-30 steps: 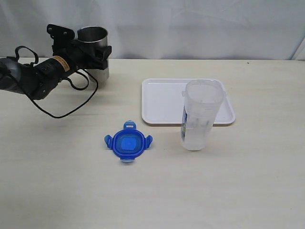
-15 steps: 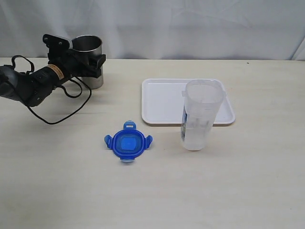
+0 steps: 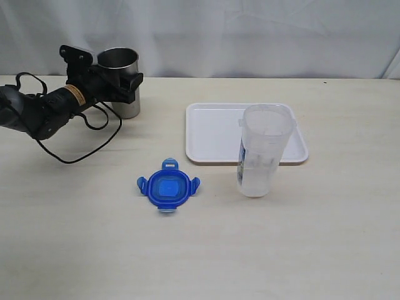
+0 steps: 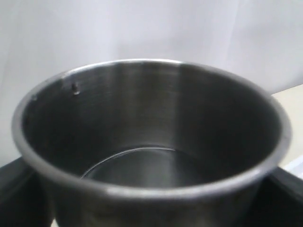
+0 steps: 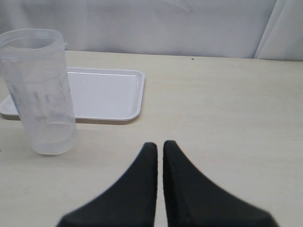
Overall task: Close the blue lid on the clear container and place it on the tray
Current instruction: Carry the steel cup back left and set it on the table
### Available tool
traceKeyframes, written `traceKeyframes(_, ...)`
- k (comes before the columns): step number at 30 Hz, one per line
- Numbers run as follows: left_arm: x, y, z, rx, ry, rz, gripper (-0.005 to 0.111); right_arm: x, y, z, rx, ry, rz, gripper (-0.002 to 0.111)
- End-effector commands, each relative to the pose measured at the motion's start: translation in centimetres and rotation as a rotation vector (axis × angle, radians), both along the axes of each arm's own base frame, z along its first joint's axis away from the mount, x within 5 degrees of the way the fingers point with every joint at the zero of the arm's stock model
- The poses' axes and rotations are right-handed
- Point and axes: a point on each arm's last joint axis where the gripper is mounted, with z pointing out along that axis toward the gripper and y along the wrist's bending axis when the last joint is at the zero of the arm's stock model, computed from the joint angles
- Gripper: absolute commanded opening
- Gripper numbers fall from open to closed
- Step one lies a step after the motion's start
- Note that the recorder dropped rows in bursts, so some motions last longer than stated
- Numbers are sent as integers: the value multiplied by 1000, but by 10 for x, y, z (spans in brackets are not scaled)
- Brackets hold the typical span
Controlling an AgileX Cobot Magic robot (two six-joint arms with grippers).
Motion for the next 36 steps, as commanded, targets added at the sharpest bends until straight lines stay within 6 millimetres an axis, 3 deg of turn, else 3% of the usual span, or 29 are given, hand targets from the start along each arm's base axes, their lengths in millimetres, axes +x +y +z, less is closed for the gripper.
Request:
traceKeyframes(1, 2, -2, 10, -38, -33, -9, 0, 0, 0, -1, -7, -5, -3, 5)
traceKeyframes(5, 2, -1, 9, -28, -18, -2, 1, 0, 0, -1, -7, -5, -3, 5)
traceKeyframes(7, 2, -1, 7, -20, -6, 3, 7, 0, 0, -1, -7, -5, -3, 5)
traceKeyframes(11, 2, 0, 6, -12, 6, 9, 31, 0, 0, -1, -7, -5, -3, 5)
traceKeyframes(16, 2, 0, 6, -11, 7, 9, 68, 0, 0, -1, -7, -5, -3, 5)
traceKeyframes(18, 2, 0, 6, -11, 7, 9, 77, 0, 0, -1, -7, -5, -3, 5)
traceKeyframes(36, 0, -2, 3, 27, 18, -25, 84, 0, 0, -1, -7, -5, -3, 5)
